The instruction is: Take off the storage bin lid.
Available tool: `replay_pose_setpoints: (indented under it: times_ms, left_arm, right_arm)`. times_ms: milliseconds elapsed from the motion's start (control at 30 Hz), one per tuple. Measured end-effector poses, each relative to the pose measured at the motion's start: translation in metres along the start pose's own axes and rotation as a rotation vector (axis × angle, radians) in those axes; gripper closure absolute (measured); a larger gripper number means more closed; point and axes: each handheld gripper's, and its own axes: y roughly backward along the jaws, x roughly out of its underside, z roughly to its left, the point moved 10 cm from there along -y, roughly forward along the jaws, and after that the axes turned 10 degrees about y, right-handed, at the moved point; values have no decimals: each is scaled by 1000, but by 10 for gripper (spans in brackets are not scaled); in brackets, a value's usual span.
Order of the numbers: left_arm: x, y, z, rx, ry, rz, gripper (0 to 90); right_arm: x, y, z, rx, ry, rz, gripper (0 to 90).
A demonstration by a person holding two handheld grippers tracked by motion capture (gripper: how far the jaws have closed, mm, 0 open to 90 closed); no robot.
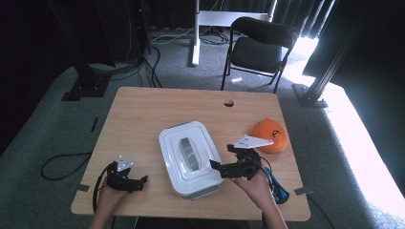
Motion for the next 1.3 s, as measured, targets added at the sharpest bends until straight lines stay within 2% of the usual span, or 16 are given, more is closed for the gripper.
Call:
replay_pose_setpoints:
  times_ms: [133, 167, 267, 300, 400, 600, 700, 767, 800, 833, 900, 967, 1100, 1300]
  left_arm:
    - [0, 0, 0, 0, -1, 1, 8]
    - [0, 0, 0, -1, -1, 1, 8]
    - [0, 0, 0, -3, 0, 2, 8]
    - [0, 0, 0, -3, 0, 2, 8]
    - [0, 0, 0, -3, 0, 2, 8]
    - [0, 0, 0, -2, 0, 3, 8]
    - [0, 0, 0, -3, 0, 3, 8]
    - [0, 0, 0, -3, 0, 3, 8]
    - [0, 0, 0, -3, 1, 3, 8]
    - [0, 0, 0, -4, 1, 3, 8]
    - [0, 0, 0, -4, 1, 3, 8]
    - [0, 0, 0, -4, 2, 2, 9]
    - [1, 1, 0, -5, 3, 3, 8]
    - [1, 0, 0, -6, 4, 2, 8]
  right_arm:
    - [-2, -9, 13, -15, 16, 7, 116]
    - [-3, -17, 23, -35, 35, 24, 116]
    - [-4, -23, 32, -47, 44, 28, 116]
    - [-2, -30, 37, -45, 53, 43, 116]
    - [0, -41, 41, -49, 66, 65, 117]
    - [-3, -55, 41, -22, 93, 93, 142]
    - [-3, -61, 42, -3, 111, 98, 185]
    - [-3, -63, 43, 7, 119, 101, 270]
    - [-2, -65, 43, 13, 126, 111, 285]
    - [-1, -66, 43, 19, 121, 114, 352]
    - [0, -67, 46, -1, 125, 122, 429]
    - [0, -67, 47, 6, 126, 118, 524]
    - [0, -70, 52, -16, 128, 122, 629]
    - [1, -69, 52, -22, 102, 114, 647]
